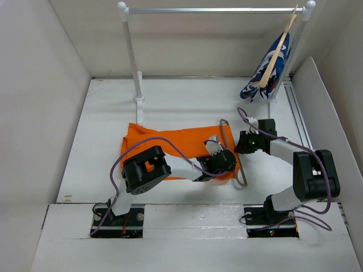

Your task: Place the trousers on the hanger

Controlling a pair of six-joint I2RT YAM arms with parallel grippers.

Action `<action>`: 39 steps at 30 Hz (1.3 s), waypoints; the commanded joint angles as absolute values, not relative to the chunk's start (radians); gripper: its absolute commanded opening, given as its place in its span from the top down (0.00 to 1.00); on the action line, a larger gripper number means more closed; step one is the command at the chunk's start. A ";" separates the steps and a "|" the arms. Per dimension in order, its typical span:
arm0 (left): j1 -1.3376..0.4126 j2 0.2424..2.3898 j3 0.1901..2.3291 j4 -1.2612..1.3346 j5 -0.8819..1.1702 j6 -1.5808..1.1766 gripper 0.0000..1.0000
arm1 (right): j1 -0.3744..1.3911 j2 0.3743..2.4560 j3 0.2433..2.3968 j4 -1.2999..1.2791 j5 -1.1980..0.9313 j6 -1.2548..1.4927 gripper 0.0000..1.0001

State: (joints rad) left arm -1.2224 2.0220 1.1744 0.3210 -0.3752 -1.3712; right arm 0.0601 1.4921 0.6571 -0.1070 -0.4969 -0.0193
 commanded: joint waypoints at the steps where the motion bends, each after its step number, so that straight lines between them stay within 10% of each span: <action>1: -1.232 2.022 1.181 0.264 -0.373 -1.384 1.00 | 0.098 1.488 0.653 -0.104 -0.454 -0.029 0.80; 5: -1.232 2.032 1.178 0.270 -0.362 -1.376 1.00 | 0.126 1.422 0.710 -0.190 -0.347 -0.060 0.64; 24: -1.232 2.039 1.164 0.264 -0.341 -1.358 1.00 | 0.201 1.500 0.649 -0.136 -0.338 0.026 0.57; 29: -1.232 2.026 1.147 0.264 -0.351 -1.359 1.00 | 0.177 1.473 0.630 -0.147 -0.345 0.012 1.00; 39: -1.232 2.008 1.146 0.180 -0.377 -1.322 1.00 | 0.012 1.270 0.731 -0.259 -0.414 -0.064 1.00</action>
